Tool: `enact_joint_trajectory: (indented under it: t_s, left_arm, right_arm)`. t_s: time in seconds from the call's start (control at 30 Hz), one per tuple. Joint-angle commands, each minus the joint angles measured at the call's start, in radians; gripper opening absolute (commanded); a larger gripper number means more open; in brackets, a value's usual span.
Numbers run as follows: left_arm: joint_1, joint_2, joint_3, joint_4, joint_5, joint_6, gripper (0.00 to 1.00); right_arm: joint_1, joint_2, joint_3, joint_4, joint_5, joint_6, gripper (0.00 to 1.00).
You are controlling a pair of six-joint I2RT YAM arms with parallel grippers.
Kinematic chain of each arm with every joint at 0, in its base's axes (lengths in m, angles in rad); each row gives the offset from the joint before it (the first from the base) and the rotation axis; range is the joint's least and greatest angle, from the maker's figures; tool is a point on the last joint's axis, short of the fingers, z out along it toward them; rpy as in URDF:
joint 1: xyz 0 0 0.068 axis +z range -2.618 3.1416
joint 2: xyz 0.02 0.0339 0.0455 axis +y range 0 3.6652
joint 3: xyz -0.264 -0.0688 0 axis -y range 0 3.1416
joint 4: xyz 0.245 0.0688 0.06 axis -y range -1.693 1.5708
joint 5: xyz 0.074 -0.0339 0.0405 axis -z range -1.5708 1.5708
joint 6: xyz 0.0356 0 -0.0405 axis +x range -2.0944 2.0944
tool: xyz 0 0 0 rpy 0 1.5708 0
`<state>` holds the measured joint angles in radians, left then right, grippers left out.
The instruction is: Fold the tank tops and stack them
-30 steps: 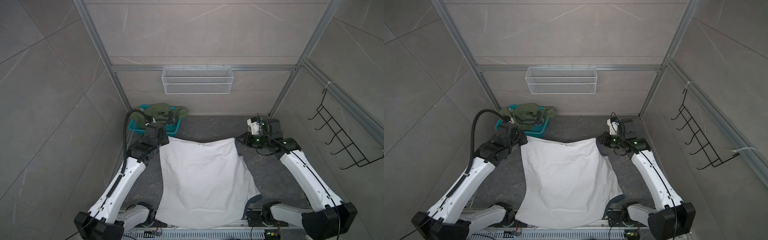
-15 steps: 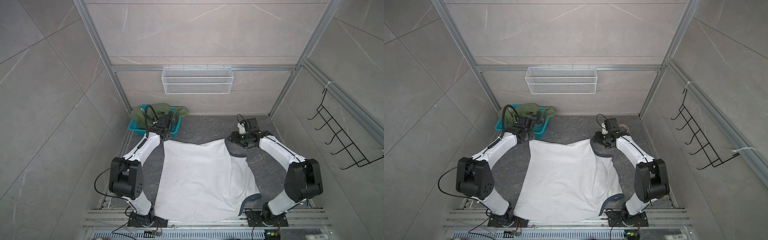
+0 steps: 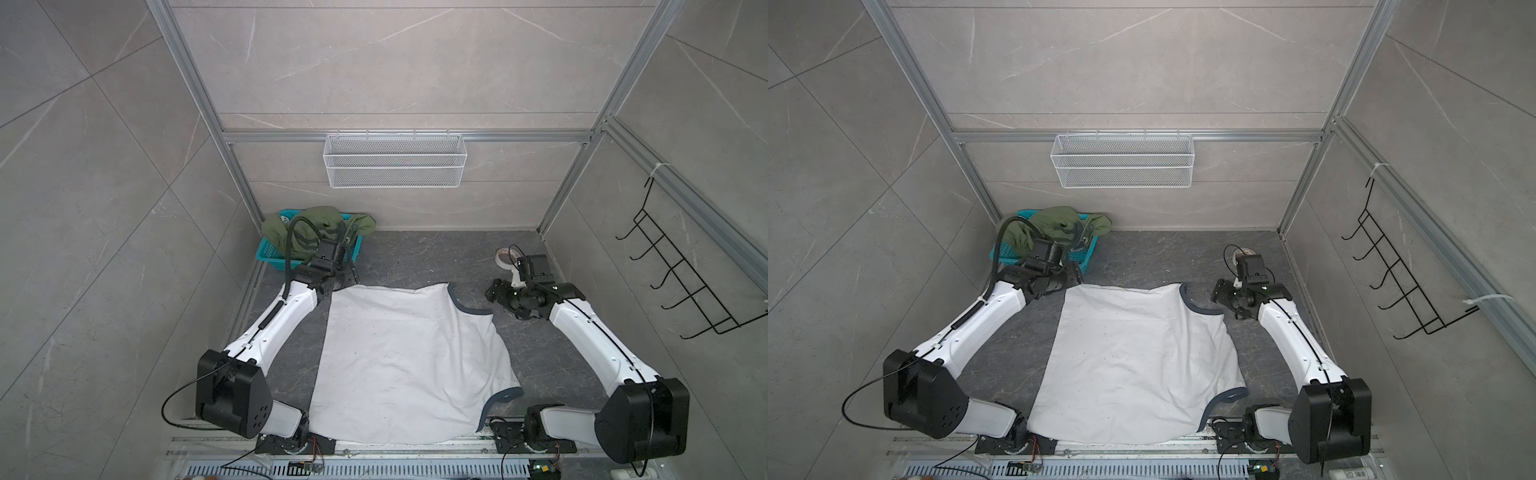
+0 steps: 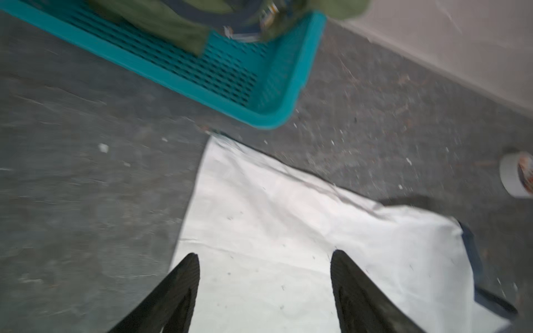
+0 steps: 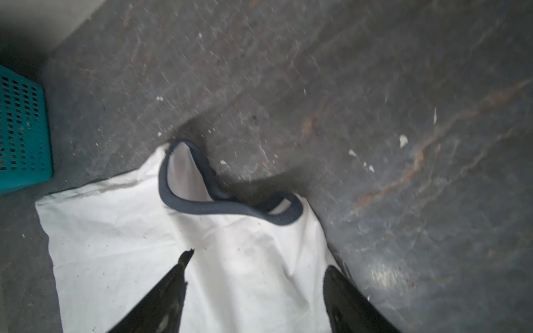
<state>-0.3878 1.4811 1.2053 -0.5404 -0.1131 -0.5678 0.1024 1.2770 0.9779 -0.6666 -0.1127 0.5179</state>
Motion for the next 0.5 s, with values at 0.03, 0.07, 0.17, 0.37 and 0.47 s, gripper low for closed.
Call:
enact_joint_trajectory:
  t_s: [0.03,0.07,0.17,0.37,0.47]
  left_arm:
    - [-0.016,0.129,-0.077,0.169,0.193,-0.043,0.74]
    - [-0.016,0.153,-0.084,0.194,0.202,-0.050,0.74]
    - [-0.015,0.229,-0.090,0.231,0.209,-0.057,0.74]
    - [-0.010,0.316,-0.115,0.253,0.154,-0.072,0.74]
    - [0.009,0.334,-0.148,0.244,0.108,-0.103,0.75]
  right_arm:
    - [-0.003,-0.035,-0.103,-0.027,-0.051,0.056,0.75]
    - [-0.003,-0.030,-0.121,-0.022,-0.054,0.063,0.75]
    - [-0.004,-0.010,-0.172,-0.007,-0.047,0.082,0.75]
    - [-0.004,0.034,-0.209,0.002,0.087,0.094,0.73]
    - [-0.004,0.070,-0.216,0.010,0.078,0.099,0.69]
